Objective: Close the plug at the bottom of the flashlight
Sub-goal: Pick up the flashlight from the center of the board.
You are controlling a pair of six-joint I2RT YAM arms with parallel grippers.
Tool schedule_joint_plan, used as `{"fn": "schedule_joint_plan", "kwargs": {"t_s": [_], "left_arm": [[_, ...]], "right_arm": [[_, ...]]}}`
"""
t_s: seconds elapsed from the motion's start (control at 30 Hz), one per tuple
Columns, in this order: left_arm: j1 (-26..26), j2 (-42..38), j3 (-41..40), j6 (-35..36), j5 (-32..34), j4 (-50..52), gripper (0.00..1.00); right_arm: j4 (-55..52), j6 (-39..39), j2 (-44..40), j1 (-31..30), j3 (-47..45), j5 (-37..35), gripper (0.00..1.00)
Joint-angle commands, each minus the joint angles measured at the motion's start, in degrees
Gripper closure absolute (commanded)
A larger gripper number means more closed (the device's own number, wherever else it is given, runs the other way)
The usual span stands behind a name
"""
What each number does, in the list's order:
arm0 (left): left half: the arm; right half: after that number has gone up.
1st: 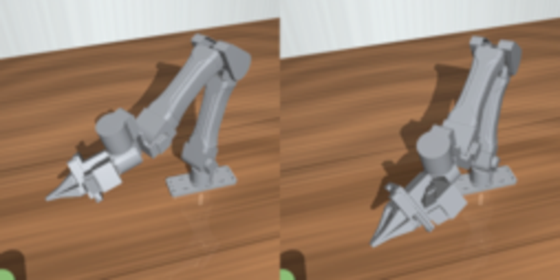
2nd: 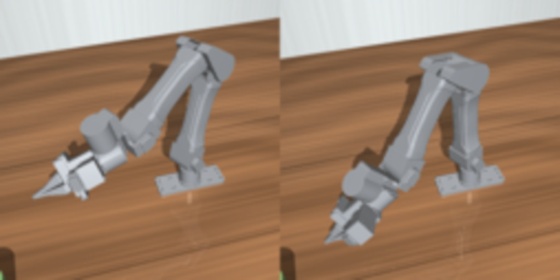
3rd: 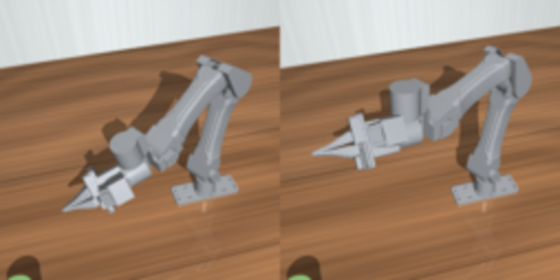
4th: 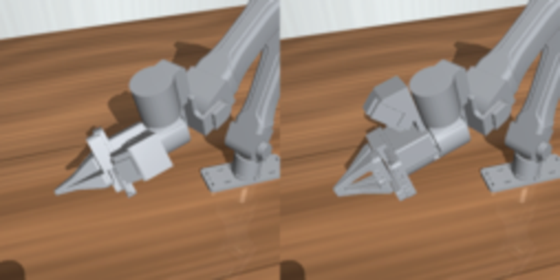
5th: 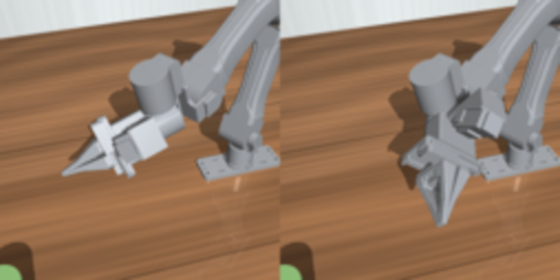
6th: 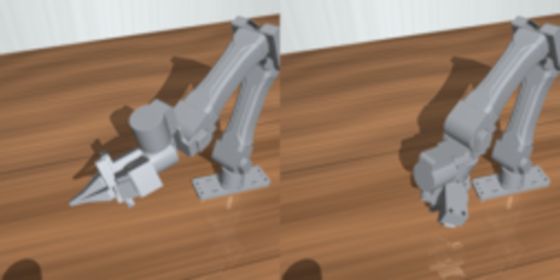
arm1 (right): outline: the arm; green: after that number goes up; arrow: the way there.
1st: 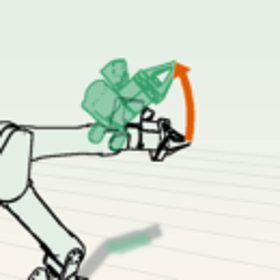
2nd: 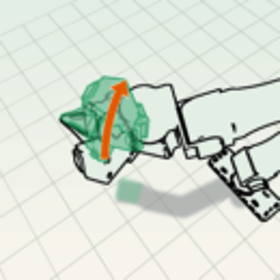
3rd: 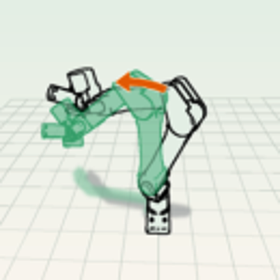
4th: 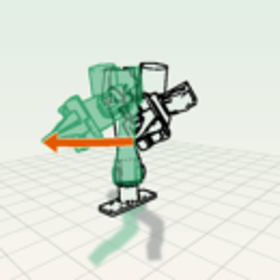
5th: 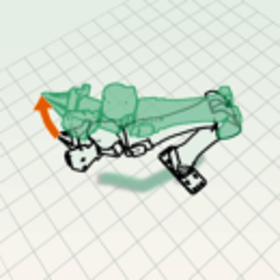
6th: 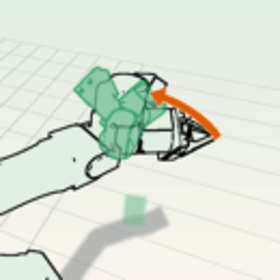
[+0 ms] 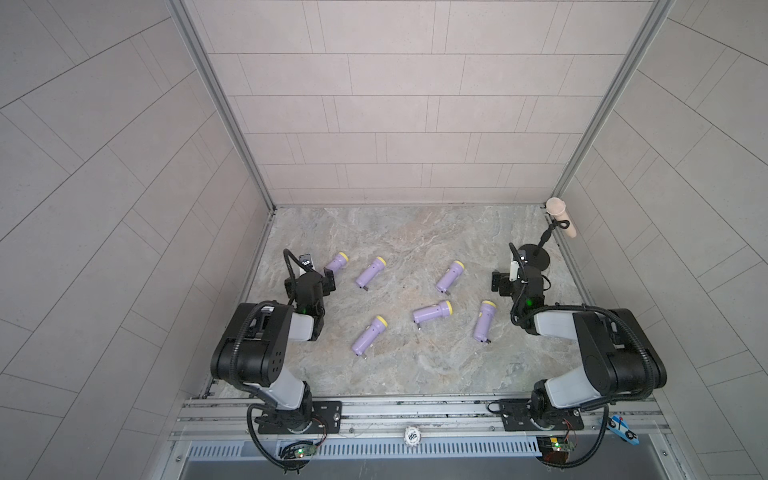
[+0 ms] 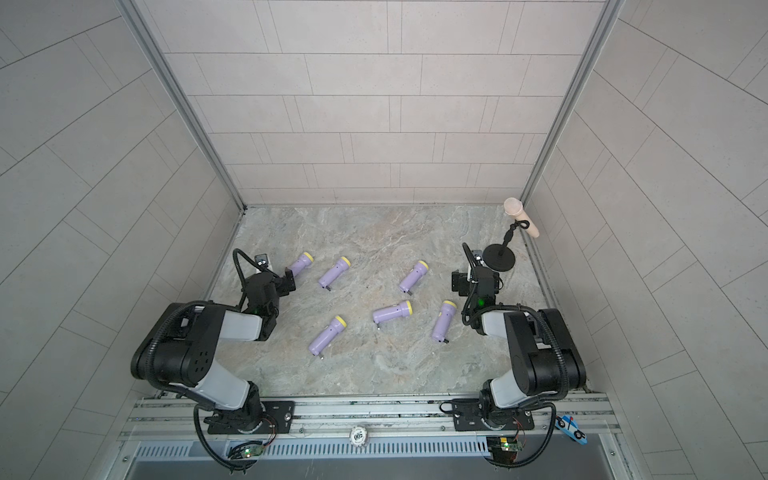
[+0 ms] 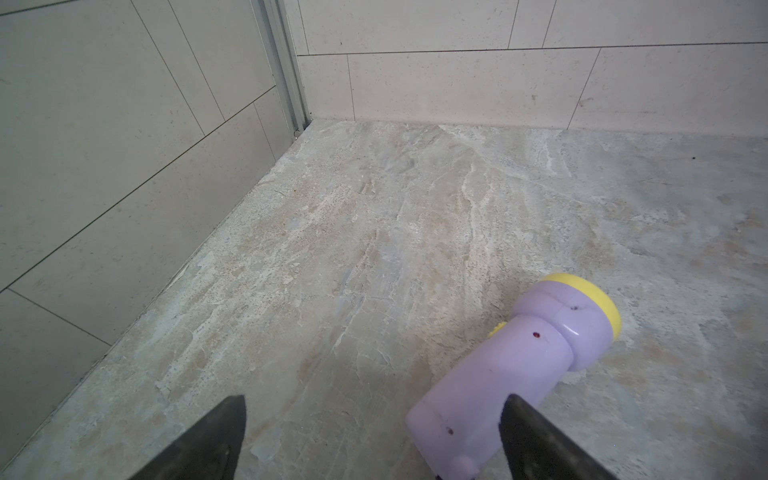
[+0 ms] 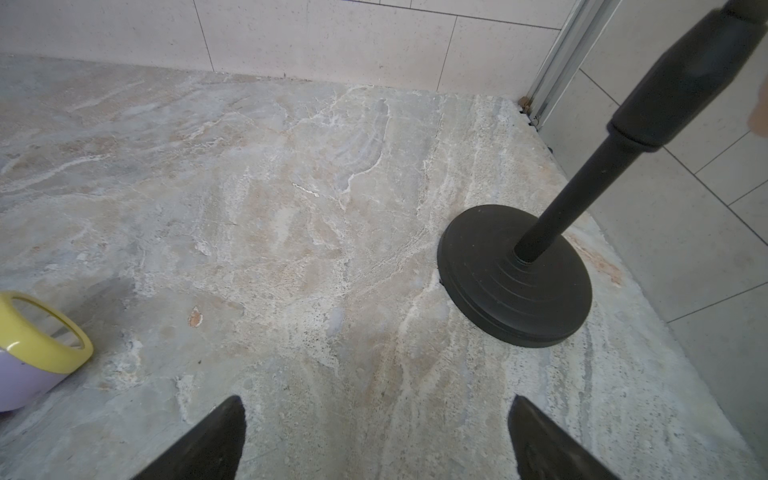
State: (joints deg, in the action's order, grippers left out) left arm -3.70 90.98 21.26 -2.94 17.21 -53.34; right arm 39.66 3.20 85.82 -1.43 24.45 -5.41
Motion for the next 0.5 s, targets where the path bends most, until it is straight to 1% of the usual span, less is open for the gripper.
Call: {"fn": "schedule_joint_plan", "kwargs": {"t_s": [0.0,0.37,0.4,0.43,0.47], "left_arm": [[0.2,0.3,1.0,0.7,0.4,-1.2,0.00],[0.2,0.1,0.8,0.7,0.4,-1.3,0.00],[0.2,0.0,0.6,0.8,0.4,-1.7,0.00],[0.2,-1.0,0.5,0.2,1.8,-1.3,0.00],[0.2,-2.9,0.7,-0.4,3.4,1.0,0.00]], "right_arm": [[0.7,-0.7,0.6,0.2,0.8,-0.1,0.00],[1.1,-0.7,0.3,0.2,0.4,-0.1,0.00],[2.4,-1.3,-0.3,0.2,-0.1,0.0,0.00],[2.0,-1.8,-2.3,0.0,-0.2,0.0,0.00],[-3.1,-1.7,-5.2,-0.3,1.3,-1.0,0.00]]}}
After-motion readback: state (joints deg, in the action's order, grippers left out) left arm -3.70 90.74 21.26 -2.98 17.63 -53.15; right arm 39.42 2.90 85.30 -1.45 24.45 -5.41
